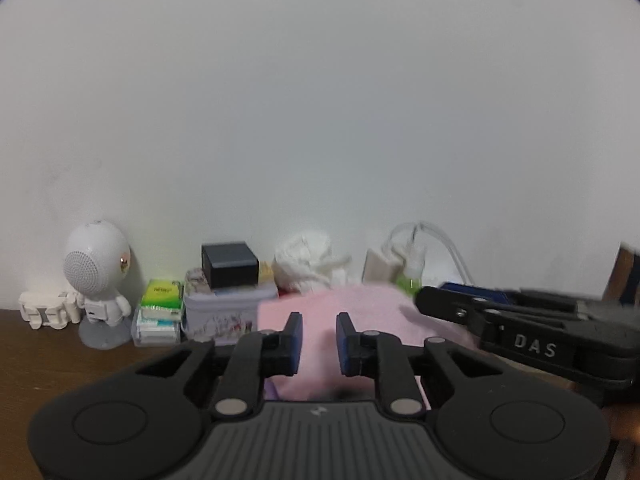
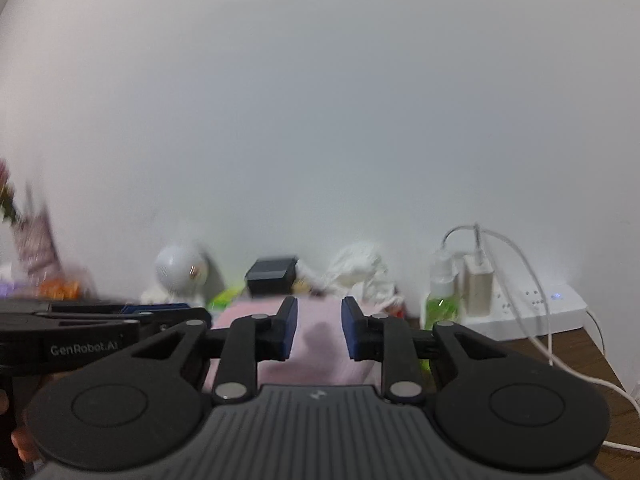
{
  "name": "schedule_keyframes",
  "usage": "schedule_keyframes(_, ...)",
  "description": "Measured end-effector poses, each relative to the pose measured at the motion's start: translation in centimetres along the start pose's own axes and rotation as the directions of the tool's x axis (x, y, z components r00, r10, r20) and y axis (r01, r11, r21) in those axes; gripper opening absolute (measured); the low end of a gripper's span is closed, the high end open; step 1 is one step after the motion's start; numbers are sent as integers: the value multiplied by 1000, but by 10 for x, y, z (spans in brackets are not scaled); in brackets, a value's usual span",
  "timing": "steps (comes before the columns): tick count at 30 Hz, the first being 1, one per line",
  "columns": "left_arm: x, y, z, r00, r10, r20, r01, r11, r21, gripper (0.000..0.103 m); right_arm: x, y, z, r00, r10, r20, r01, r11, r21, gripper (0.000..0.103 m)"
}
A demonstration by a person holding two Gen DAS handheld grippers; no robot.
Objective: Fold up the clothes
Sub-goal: 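Carry the pink bundle with both grippers to the clothes stack, then lay the bundle on top of the clothes stack and open both grippers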
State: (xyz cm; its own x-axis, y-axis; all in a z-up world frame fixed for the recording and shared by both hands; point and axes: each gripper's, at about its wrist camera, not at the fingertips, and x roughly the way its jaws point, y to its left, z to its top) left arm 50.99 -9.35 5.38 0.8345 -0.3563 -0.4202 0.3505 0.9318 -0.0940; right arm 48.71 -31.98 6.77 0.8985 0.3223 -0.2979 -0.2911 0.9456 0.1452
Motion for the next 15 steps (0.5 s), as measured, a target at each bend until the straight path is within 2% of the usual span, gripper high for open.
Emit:
schedule_keyframes(4, 12, -2, -16, 999, 20, -38, -19, 1000, 8, 14, 10, 2, -16, 999, 0, -40, 0, 1000, 2, 25)
schedule_keyframes(9, 11, 5, -23, 1000, 10, -17, -10, 999, -37, 14, 11, 5, -26, 999, -6, -31, 5, 999, -33, 25)
schedule_keyframes(11, 4, 8, -20, 1000, 11, 9, -10, 998, -55, 22, 4, 4, -23, 1000, 4, -10, -4, 1000, -15, 29)
schedule_keyframes(13, -4, 9, -14, 999, 24, 45, -21, 998, -61, 37, -4, 2, -18, 1000, 5, 22, -4, 1000, -5, 37)
schedule_keyframes(15, -2, 9, -2, 998, 40, 58, -36, 997, -65, 39, -9, 1, -9, 999, -4, 49, 4, 1000, 3, 39)
